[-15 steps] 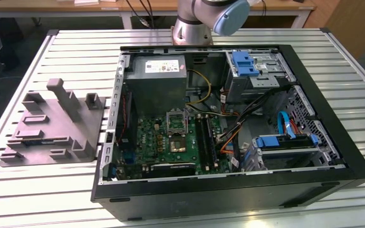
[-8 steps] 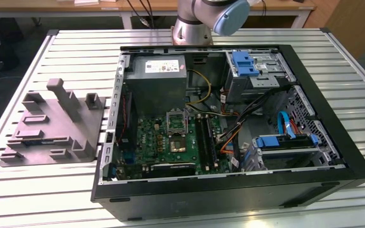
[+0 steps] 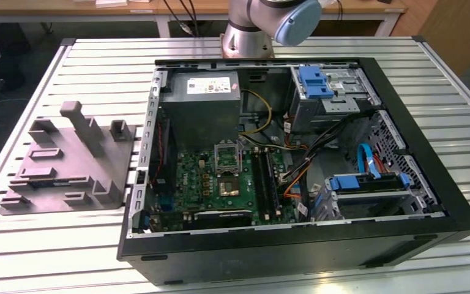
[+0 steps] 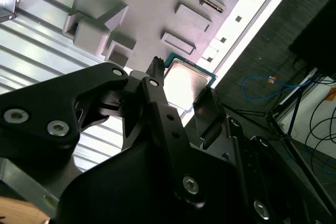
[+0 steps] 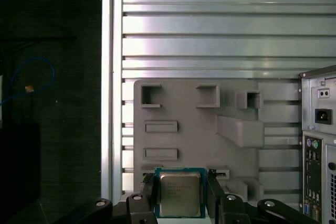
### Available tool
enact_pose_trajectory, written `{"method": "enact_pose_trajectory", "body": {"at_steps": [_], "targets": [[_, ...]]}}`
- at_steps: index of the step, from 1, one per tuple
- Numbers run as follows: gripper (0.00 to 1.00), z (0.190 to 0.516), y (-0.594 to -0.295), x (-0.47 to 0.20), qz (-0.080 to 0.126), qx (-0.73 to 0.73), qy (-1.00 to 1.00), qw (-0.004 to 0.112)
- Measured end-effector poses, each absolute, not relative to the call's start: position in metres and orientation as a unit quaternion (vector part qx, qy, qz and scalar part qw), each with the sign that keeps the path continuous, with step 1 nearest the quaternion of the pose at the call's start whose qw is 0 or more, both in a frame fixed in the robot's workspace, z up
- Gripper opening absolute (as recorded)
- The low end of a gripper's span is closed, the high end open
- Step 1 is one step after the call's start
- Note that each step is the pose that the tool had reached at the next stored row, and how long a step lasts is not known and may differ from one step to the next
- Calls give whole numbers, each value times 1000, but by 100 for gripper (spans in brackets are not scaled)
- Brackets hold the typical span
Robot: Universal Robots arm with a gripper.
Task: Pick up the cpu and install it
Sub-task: 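Pick up the cpu and move it towards the insertion slot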
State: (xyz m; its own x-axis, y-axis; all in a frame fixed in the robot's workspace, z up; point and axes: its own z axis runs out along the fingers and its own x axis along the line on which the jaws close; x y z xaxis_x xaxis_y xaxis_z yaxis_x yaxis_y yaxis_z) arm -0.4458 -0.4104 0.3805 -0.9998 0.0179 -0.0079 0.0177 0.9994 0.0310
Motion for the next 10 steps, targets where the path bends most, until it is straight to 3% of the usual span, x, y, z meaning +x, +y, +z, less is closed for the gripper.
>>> {"method": "enact_pose_trajectory", "body": {"at_steps": [10], "targets": [[47,380,-410,-443,16,9,1000,4]]}}
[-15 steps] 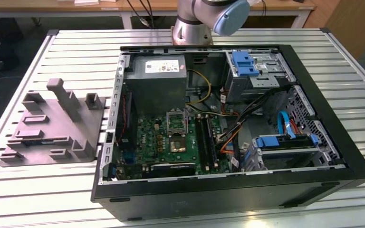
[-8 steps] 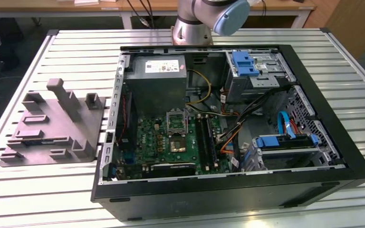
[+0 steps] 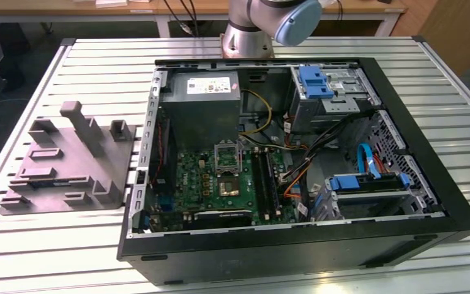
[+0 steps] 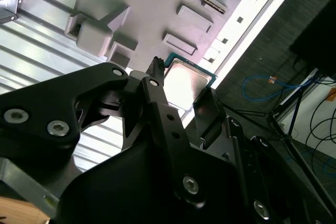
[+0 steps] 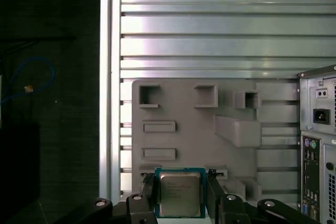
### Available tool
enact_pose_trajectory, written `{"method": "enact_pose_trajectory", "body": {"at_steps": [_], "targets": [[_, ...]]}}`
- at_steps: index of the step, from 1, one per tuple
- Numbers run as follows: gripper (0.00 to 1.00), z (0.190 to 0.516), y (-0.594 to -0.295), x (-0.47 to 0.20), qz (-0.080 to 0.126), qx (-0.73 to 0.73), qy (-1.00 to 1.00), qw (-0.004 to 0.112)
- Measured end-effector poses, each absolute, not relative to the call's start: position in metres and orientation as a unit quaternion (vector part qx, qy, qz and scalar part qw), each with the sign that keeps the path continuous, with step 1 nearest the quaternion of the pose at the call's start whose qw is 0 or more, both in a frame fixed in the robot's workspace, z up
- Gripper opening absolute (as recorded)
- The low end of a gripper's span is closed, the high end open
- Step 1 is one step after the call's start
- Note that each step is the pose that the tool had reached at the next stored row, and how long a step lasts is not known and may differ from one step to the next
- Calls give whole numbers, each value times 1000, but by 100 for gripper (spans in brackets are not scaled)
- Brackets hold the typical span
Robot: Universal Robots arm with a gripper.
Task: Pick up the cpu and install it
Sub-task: 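Pick up the cpu and move it towards the insertion slot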
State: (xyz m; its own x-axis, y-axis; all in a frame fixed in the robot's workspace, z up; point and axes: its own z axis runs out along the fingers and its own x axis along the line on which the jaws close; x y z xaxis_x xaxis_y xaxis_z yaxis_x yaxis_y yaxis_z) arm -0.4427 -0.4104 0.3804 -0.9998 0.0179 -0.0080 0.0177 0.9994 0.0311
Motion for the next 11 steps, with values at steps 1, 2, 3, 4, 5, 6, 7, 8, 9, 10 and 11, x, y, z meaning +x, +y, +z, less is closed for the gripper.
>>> {"method": "enact_pose_trajectory", "body": {"at_steps": [1,2,3,4,5,6,7,8,9,10,11], "targets": [[47,380,-410,-442,16,9,1000,4],[47,380,-410,-442,15,9,1000,4],[47,380,-410,-442,16,9,1000,4],[47,380,-410,-441,15,9,1000,4],[47,380,-410,-441,16,9,1000,4],[47,380,-410,-441,15,9,1000,4],[47,380,-410,-441,15,9,1000,4],[47,380,-410,-441,15,9,1000,4],[47,380,-410,-439,16,9,1000,4],[47,380,-410,-437,15,9,1000,4],[47,380,-410,-437,15,9,1000,4]]}}
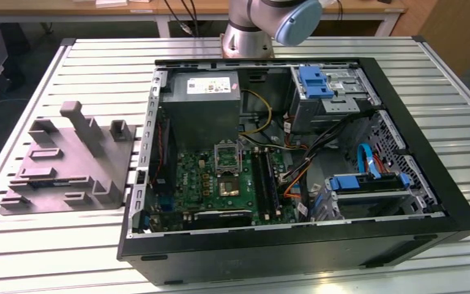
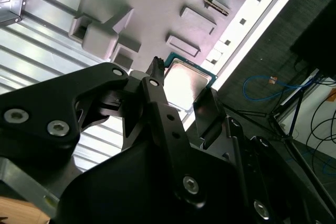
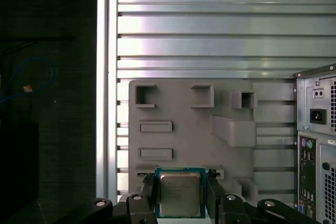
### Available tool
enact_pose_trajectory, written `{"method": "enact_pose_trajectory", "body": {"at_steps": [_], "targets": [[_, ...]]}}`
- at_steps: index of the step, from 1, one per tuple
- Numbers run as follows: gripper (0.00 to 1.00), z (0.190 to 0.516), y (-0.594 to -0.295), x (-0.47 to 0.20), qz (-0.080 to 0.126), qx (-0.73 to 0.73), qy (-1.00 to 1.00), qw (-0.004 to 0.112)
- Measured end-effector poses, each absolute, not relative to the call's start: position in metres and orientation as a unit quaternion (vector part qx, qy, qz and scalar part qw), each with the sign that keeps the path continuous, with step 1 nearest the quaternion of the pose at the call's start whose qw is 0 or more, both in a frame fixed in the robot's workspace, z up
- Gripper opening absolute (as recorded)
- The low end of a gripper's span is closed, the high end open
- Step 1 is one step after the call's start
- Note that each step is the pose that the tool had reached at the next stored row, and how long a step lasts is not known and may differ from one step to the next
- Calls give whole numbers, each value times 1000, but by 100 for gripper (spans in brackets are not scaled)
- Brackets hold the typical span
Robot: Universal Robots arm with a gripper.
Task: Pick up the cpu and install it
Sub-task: 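Pick up the cpu and move it towards the insertion slot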
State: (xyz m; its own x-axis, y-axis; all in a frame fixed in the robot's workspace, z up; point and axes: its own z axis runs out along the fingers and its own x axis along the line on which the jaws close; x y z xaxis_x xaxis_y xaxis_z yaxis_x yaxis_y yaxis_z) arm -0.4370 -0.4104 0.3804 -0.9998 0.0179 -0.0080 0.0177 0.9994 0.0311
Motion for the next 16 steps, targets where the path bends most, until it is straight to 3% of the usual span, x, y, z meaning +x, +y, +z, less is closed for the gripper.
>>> {"method": "enact_pose_trajectory", "body": {"at_steps": [16], "targets": [[47,380,-410,-431,16,9,1000,4]]}}
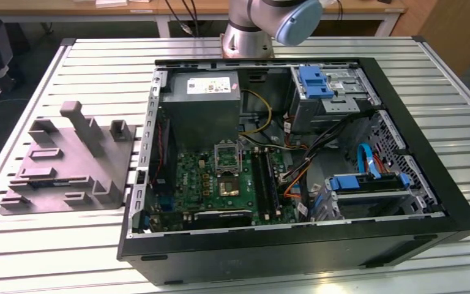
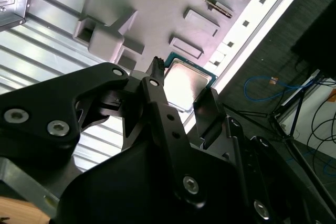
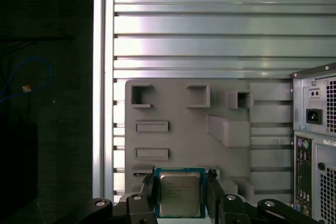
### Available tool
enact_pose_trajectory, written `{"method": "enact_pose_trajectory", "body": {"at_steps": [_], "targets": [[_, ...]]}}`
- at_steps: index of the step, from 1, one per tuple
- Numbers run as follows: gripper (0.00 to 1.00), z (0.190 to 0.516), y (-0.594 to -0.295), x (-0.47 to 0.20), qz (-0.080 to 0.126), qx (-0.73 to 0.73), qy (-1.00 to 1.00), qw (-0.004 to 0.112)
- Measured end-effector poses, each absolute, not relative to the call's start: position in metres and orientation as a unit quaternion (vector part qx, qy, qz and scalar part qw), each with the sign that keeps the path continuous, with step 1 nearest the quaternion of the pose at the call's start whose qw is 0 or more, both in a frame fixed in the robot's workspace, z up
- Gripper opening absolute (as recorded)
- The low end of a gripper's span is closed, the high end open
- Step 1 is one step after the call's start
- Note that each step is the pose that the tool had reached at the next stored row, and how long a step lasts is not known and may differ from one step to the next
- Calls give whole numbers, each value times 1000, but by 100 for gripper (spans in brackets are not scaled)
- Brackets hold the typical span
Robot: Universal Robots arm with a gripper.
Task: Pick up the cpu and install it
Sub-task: 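Pick up the cpu and move it towards the insertion slot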
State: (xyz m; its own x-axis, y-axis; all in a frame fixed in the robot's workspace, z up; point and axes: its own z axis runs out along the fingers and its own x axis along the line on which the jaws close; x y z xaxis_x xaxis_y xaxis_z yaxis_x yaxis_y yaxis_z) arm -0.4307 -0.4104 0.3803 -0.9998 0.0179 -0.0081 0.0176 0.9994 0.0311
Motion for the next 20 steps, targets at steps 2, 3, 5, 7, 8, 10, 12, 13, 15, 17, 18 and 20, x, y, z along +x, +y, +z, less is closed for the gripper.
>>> {"method": "enact_pose_trajectory", "body": {"at_steps": [2,3,5,7,8,10,12,13,15,17,18,20], "targets": [[47,380,-410,-425,16,9,1000,4],[47,380,-410,-425,15,9,1000,4],[47,380,-410,-425,16,9,1000,4],[47,380,-410,-424,16,9,1000,4],[47,380,-410,-423,15,9,1000,4],[47,380,-410,-423,15,9,1000,4],[47,380,-410,-423,16,9,1000,4],[47,380,-410,-423,16,9,1000,4],[47,380,-410,-422,16,9,1000,4],[47,380,-410,-421,16,9,1000,4],[47,380,-410,-421,16,9,1000,4],[47,380,-410,-420,15,9,1000,4]]}}
